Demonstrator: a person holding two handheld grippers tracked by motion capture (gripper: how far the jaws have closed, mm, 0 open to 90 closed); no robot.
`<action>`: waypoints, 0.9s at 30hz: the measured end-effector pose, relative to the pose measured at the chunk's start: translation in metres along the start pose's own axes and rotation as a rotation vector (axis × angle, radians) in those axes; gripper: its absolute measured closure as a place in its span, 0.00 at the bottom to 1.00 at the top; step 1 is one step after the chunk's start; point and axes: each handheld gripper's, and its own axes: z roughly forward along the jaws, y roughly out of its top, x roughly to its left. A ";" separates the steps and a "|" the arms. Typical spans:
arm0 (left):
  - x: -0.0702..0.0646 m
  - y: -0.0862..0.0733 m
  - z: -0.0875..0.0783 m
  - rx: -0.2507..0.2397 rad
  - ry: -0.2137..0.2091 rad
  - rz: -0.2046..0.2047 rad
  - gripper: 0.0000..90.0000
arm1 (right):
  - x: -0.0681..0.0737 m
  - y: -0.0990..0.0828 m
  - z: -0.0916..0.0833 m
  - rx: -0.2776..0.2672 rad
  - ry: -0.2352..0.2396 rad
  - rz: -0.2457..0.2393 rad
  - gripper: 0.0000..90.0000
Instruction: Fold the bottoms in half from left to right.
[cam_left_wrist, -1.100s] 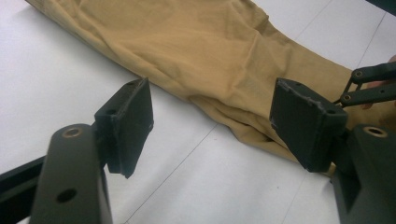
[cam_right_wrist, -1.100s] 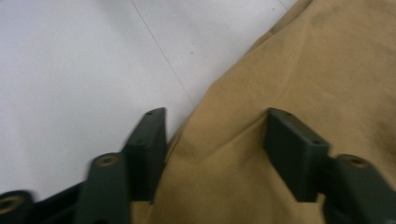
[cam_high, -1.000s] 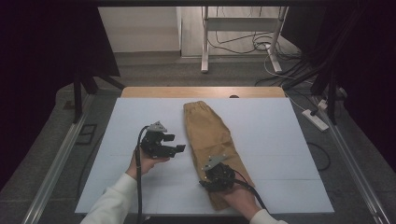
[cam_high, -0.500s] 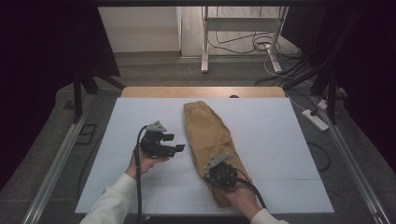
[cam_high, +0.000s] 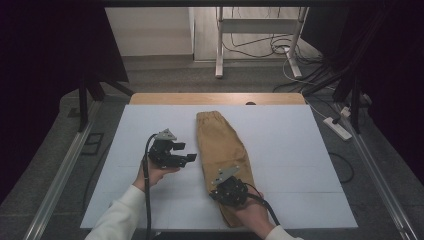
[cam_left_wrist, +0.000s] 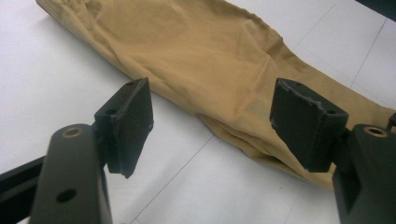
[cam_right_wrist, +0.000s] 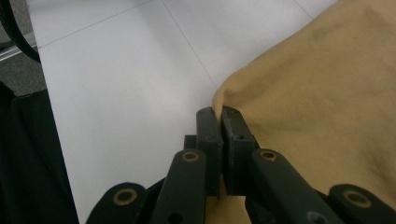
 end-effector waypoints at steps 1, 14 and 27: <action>0.000 0.000 0.000 -0.001 0.000 0.000 0.33 | 0.000 0.000 0.000 -0.004 0.005 0.008 0.97; 0.001 0.000 -0.001 -0.004 0.003 -0.004 0.33 | 0.015 0.013 0.011 -0.053 0.072 -0.010 0.97; 0.003 -0.001 -0.004 -0.007 0.007 -0.008 0.33 | 0.019 0.021 0.020 -0.062 0.108 -0.029 0.96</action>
